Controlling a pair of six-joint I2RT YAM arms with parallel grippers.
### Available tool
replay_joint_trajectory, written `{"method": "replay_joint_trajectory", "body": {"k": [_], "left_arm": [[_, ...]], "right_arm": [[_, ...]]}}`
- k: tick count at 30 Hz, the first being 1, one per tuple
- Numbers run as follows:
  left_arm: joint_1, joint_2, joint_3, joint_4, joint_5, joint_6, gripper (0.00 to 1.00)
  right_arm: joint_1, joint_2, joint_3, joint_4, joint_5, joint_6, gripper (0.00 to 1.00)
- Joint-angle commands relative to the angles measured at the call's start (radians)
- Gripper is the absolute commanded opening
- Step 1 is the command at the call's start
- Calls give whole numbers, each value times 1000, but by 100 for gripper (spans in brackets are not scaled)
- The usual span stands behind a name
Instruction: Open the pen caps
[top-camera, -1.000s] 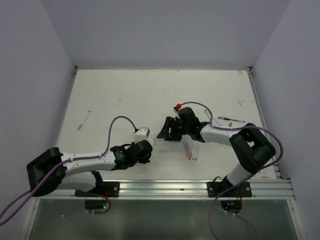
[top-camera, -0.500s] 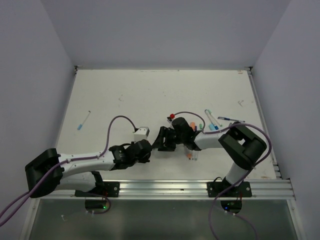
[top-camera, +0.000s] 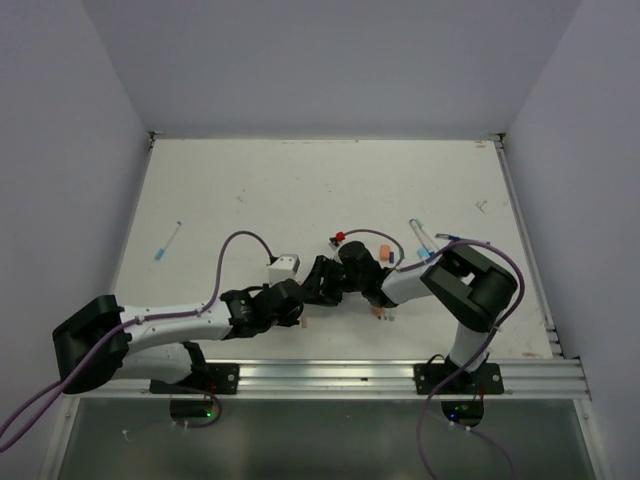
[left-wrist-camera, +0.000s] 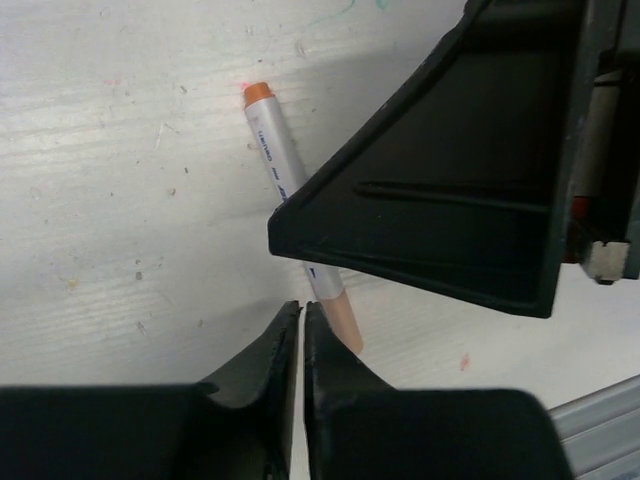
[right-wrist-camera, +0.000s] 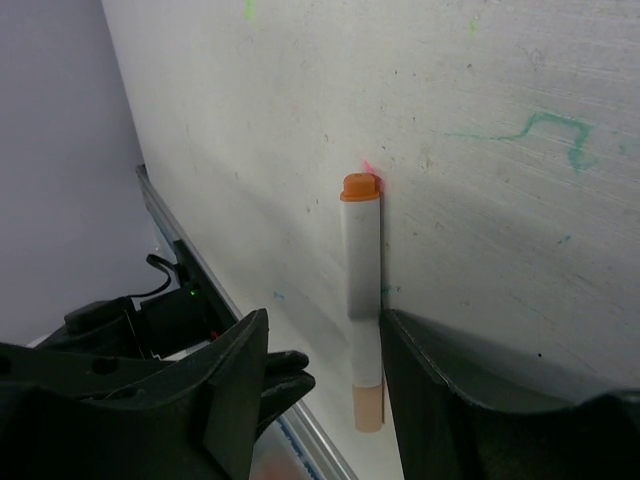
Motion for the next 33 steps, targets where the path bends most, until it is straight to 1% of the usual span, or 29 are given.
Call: {"method": "replay_joint_trajectory", "body": {"k": [1,2,4,5,6,7,10,11,14,21,27,33], "left_arm": [[-5,38,12,-34,-12,-13,17],[-3,41,3,-28,-5,-24,28],[-3,38,-32,-10,8,-44,31],[-5,38,-40,16,27,-49,35],[-5,36,-45,27,35,-50,37],[-3,36,-46,30,38,-56,41],[-5,36,-36,30,43,-63,46],[-3,35,-33,35,44,-64,46],[-6,27,-27,41,51,-70,47],[-5,43,0,44,58,-73,47],[-17,122,27,39,77,-89,47],[-28,135,29,46,75,-107,47]], "right_arm": [[8,-27,-11,-79,92,-30,53],[8,-40,-6,-134,119,-59,53],[8,-88,13,-206,149,-93,53],[8,-105,20,-264,176,-120,53],[8,-137,26,-292,189,-131,53],[6,-157,32,-313,205,-148,53],[6,-217,52,-410,271,-180,54],[6,-228,55,-448,284,-197,54],[3,-272,60,-493,321,-222,54],[-4,-320,29,-499,325,-234,54],[-7,-337,21,-496,314,-243,54],[-6,-353,6,-495,313,-245,54]]}}
